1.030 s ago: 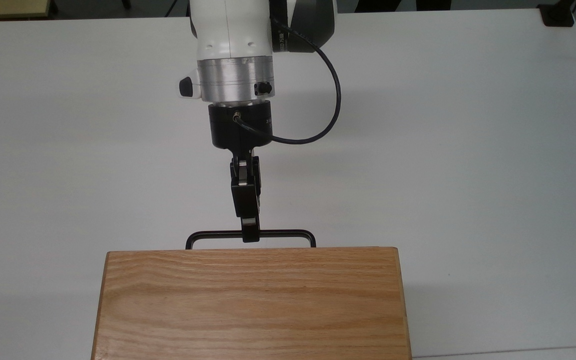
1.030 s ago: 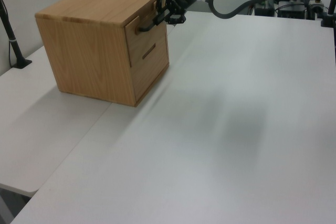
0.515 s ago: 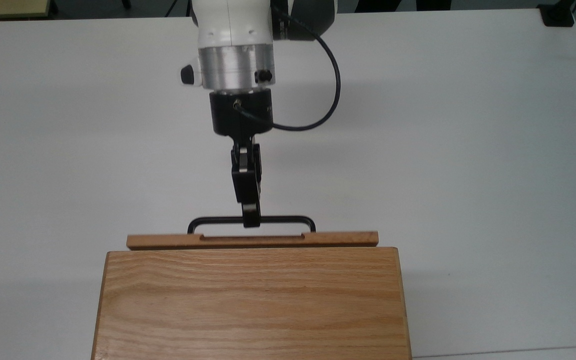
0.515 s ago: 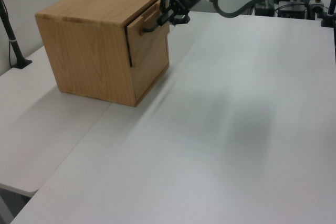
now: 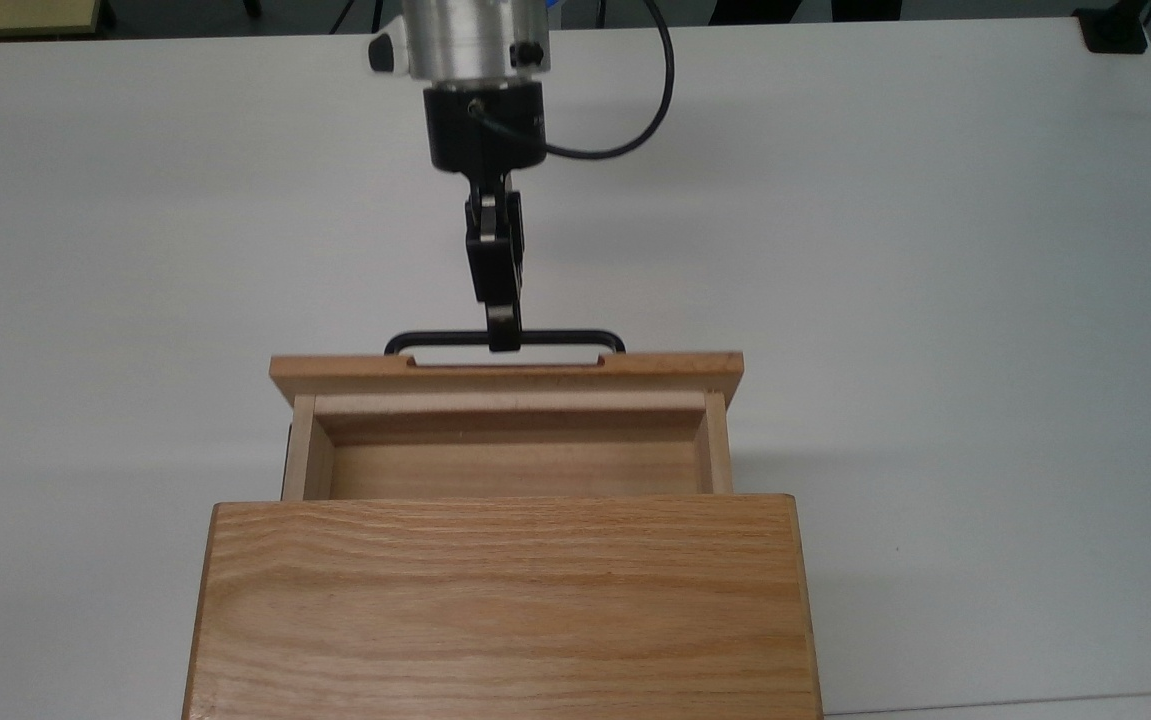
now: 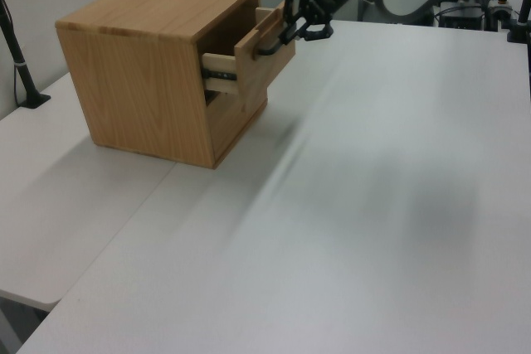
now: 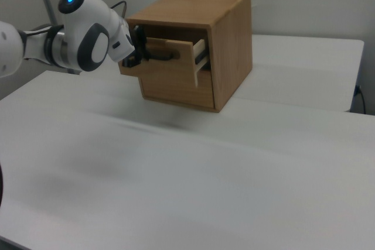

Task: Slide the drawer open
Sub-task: 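Pull the handle away from the cabinet, sliding the drawer out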

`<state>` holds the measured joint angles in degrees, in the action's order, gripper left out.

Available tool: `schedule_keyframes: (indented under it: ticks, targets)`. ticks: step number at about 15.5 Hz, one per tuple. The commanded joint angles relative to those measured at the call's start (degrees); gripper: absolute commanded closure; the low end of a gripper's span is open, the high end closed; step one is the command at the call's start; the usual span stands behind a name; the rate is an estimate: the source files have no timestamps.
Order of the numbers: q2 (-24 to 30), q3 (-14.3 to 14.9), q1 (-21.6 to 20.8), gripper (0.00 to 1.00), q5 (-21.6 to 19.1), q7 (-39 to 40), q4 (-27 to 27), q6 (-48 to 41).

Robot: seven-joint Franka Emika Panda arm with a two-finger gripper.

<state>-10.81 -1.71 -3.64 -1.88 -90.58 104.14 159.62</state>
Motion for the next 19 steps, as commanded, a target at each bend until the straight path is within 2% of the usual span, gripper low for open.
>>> schedule_keyframes:
  ticks: [1,5,10,11,12,14,15,16,18,19]
  targets:
    - [8.51,0.13,-0.58,0.94,0.92,-3.02,10.89,-0.10]
    - [14.14,0.13,-0.49,0.94,0.92,-3.02,16.44,-0.36]
    - [14.32,0.13,-0.31,0.91,1.00,-3.02,16.27,-2.65]
    - [14.32,0.21,-0.22,0.84,1.00,-3.02,16.18,-2.65]
    - [14.32,0.13,-0.14,0.64,0.92,-3.11,16.01,-2.91]
    - [14.32,0.13,0.04,0.32,0.92,-3.90,15.13,-5.89]
    - [14.32,0.13,0.04,0.21,0.92,-4.25,14.43,-7.38]
    - [14.50,0.21,0.04,0.18,0.92,-4.51,13.73,-8.35]
    - [15.73,0.48,0.13,0.05,0.92,-4.69,12.67,-10.72]
    - [16.60,0.57,0.13,0.04,0.92,-4.61,11.97,-12.56]
